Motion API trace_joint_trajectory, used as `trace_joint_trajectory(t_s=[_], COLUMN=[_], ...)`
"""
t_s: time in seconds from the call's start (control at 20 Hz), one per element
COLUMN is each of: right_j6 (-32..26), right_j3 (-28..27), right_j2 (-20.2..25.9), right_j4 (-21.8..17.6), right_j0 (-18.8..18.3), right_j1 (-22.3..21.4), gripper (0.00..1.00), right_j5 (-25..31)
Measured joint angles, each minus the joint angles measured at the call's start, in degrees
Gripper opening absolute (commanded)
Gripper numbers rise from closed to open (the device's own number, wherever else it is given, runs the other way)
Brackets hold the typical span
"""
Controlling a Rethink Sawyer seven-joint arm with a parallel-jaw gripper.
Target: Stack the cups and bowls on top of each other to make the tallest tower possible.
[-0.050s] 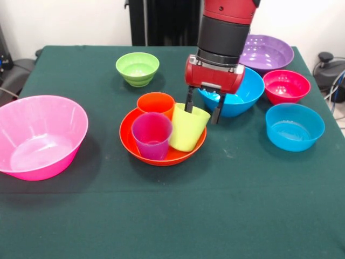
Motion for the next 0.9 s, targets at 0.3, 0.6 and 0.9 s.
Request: trace_joint_trajectory(t_s=[0.3,0.6,0.9], right_j6=[0.0,0.0,0.0], right_j3=[-0.55,-1.08,-1.62], right_j2=[1.04,2.13,2.77], right_j4=[0.13,0.31,0.47], right_j0=[-0.77,-1.54,-1.9], right_j1=[0.01,0.01,0.01], gripper=[1.0,1.0,1.0], right_j5=[0.01,0.01,0.02])
